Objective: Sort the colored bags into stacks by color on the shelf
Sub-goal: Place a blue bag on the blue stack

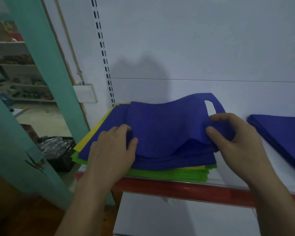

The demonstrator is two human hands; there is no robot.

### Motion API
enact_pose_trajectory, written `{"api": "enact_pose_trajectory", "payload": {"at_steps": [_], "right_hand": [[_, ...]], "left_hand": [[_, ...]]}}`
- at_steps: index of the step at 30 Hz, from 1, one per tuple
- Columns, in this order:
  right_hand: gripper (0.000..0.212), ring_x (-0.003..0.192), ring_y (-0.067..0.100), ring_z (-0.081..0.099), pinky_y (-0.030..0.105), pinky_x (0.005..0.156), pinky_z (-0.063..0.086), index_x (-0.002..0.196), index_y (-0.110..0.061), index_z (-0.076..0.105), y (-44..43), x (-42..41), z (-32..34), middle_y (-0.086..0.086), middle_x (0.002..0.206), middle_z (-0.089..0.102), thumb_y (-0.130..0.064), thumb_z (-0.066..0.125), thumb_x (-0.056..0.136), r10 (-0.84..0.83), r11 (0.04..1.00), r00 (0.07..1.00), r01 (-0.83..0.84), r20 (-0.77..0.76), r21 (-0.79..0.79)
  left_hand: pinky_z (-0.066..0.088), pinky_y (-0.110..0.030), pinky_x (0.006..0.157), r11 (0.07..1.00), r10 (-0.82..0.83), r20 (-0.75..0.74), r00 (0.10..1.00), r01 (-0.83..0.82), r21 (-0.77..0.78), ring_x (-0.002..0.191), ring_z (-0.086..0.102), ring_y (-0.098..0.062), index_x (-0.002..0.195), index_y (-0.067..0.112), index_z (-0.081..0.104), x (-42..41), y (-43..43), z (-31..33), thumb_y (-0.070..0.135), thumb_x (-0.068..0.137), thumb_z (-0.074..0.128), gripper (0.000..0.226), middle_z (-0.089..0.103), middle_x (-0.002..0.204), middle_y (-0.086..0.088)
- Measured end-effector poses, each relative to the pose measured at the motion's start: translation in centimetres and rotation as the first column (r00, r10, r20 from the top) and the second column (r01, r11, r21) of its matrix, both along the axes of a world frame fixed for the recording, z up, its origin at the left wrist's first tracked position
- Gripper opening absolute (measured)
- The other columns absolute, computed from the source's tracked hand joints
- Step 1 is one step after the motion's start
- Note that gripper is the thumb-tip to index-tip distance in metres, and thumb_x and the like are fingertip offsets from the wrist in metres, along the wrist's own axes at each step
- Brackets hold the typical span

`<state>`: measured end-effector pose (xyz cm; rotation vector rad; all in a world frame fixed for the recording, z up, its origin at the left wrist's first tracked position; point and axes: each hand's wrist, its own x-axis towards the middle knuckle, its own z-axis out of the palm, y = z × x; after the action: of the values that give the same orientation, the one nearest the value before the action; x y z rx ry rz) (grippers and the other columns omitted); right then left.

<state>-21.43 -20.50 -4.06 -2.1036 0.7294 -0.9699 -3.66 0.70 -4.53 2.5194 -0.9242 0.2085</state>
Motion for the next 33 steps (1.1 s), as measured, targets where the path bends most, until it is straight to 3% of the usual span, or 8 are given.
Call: {"api": "enact_pose_trajectory", "payload": {"at_steps": [4,9,16,19,22,25,29,33], "right_hand": [[0.021,0.096,0.011,0.065,0.043,0.083,0.057,0.100,-0.035,0.067,0.5,-0.4,0.1,-0.023,0.104,0.065,-0.020,0.072,0.087,-0.003,1.000,0.999,0.003,0.052,-0.011],[0.025,0.098,0.004,0.064,0.037,0.083,0.058,0.100,-0.036,0.067,0.5,-1.2,0.2,-0.024,0.107,0.063,-0.015,0.073,0.088,0.016,1.000,0.998,-0.016,0.063,0.004],[0.025,0.096,0.004,0.066,0.038,0.082,0.059,0.098,-0.037,0.069,0.6,-0.8,-0.1,-0.022,0.105,0.067,-0.017,0.076,0.085,0.098,0.992,0.994,-0.102,0.055,0.077],[0.027,0.097,0.007,0.068,0.038,0.080,0.060,0.098,-0.036,0.070,0.5,-0.6,-0.2,-0.017,0.107,0.070,-0.014,0.077,0.084,0.152,0.976,0.985,-0.163,0.086,0.141],[0.030,0.099,0.007,0.068,0.034,0.081,0.061,0.101,-0.035,0.071,0.6,-0.8,-0.2,-0.016,0.108,0.070,-0.009,0.074,0.087,0.162,0.971,0.977,-0.183,0.138,0.153],[0.030,0.098,0.002,0.067,0.025,0.079,0.059,0.102,-0.031,0.072,0.1,-1.8,0.1,-0.021,0.103,0.070,-0.004,0.070,0.088,0.103,0.983,0.970,-0.133,0.219,0.127],[0.030,0.096,-0.001,0.067,0.014,0.074,0.055,0.099,-0.029,0.073,-1.6,-4.3,0.8,-0.018,0.101,0.071,-0.001,0.070,0.088,0.041,0.986,0.946,-0.089,0.321,0.138],[0.029,0.101,-0.003,0.064,0.020,0.082,0.056,0.100,-0.028,0.072,-4.7,-7.9,1.1,-0.026,0.104,0.069,-0.003,0.072,0.086,-0.010,0.991,0.951,-0.032,0.309,0.130]], "left_hand": [[0.052,-0.046,0.086,1.000,-0.013,-0.036,0.999,0.013,0.013,0.102,0.058,-0.022,0.125,0.028,0.055,1.1,0.1,0.0,0.051,0.088,0.059,0.043,0.062,0.114,0.007],[0.047,-0.045,0.097,0.976,0.117,-0.039,0.992,-0.108,0.187,0.121,0.050,-0.031,0.137,0.029,0.044,0.9,-0.2,0.0,0.066,0.081,0.058,0.068,0.045,0.137,-0.007],[0.051,-0.037,0.080,0.988,0.062,-0.192,0.979,-0.033,0.151,0.095,0.058,-0.023,0.133,0.033,0.039,2.3,-0.3,2.0,0.066,0.067,0.074,0.081,0.055,0.115,0.003],[0.049,-0.037,0.077,0.999,0.015,-0.121,0.993,-0.010,0.042,0.093,0.059,-0.022,0.119,0.028,0.047,1.9,-0.2,2.3,0.045,0.080,0.073,0.050,0.052,0.102,0.012],[0.040,-0.032,0.060,0.980,-0.023,-0.002,1.000,0.022,-0.197,0.074,0.056,-0.016,0.098,0.022,0.053,1.1,0.0,2.1,0.028,0.091,0.064,0.015,0.057,0.085,0.010],[0.036,-0.024,0.058,0.936,-0.043,0.022,0.999,0.048,-0.350,0.072,0.051,-0.009,0.097,0.020,0.054,-0.5,-0.6,2.5,0.029,0.093,0.060,0.011,0.056,0.088,0.007],[0.039,-0.028,0.078,0.891,-0.038,0.023,0.999,0.044,-0.452,0.088,0.044,-0.008,0.113,0.020,0.055,-2.5,-2.3,3.2,0.035,0.093,0.058,0.025,0.050,0.117,-0.002],[0.054,-0.043,0.067,0.827,-0.179,-0.088,0.980,0.102,-0.552,0.084,0.062,-0.009,0.103,0.034,0.053,-6.0,-5.6,4.2,0.039,0.093,0.060,0.013,0.061,0.100,0.015]]}}
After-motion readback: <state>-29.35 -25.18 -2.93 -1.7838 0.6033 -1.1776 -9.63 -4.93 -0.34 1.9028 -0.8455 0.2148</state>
